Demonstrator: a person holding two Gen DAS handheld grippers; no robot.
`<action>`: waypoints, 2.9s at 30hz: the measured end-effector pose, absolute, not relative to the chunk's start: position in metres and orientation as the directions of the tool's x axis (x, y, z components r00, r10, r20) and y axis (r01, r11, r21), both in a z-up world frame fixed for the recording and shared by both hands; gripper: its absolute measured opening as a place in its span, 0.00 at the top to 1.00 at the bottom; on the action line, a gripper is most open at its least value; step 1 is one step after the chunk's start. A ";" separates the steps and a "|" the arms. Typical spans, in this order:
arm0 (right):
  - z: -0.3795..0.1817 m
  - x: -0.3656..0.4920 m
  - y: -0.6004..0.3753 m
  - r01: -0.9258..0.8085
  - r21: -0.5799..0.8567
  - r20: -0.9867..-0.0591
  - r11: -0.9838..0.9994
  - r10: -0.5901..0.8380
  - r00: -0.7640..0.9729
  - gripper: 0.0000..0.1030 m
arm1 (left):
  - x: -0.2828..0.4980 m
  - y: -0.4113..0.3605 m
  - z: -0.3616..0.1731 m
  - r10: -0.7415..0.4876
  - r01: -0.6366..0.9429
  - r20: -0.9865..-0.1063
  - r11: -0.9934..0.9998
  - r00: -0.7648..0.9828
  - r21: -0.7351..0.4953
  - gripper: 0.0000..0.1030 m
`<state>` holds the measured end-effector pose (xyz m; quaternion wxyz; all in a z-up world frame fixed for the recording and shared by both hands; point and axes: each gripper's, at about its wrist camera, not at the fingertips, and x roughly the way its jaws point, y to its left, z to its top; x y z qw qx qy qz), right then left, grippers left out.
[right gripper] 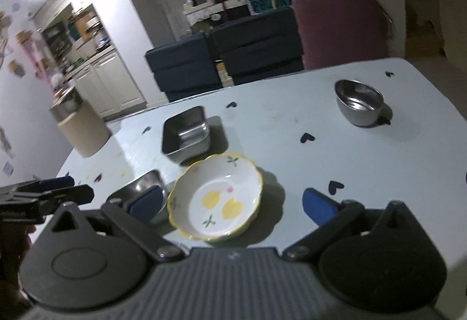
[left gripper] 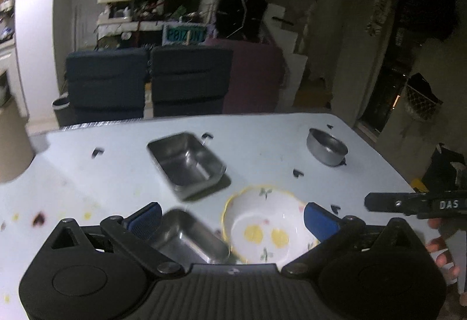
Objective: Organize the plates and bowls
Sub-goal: 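Move both grippers to the yellow-rimmed floral bowl and close on its rim, then lift the floral bowl and carry it over the cream bowl with both grippers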
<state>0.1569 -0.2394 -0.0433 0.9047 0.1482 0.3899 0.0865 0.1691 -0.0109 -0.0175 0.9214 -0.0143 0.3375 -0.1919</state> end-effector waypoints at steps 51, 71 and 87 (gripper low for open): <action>-0.151 0.255 -0.217 0.112 0.322 -0.882 0.940 0.254 0.397 0.87 | 0.269 -0.065 -0.121 -0.334 0.460 -0.849 0.879 0.409 -0.124 0.91; -0.073 0.206 -0.232 0.052 0.398 -0.747 0.916 0.291 0.597 0.91 | 0.191 -0.041 -0.028 -0.369 0.383 -0.700 0.912 0.611 -0.148 0.91; -0.072 0.170 -0.197 -0.072 0.399 -0.744 0.914 0.369 0.557 0.91 | 0.117 0.011 -0.043 -0.323 0.291 -0.723 0.941 0.611 -0.175 0.91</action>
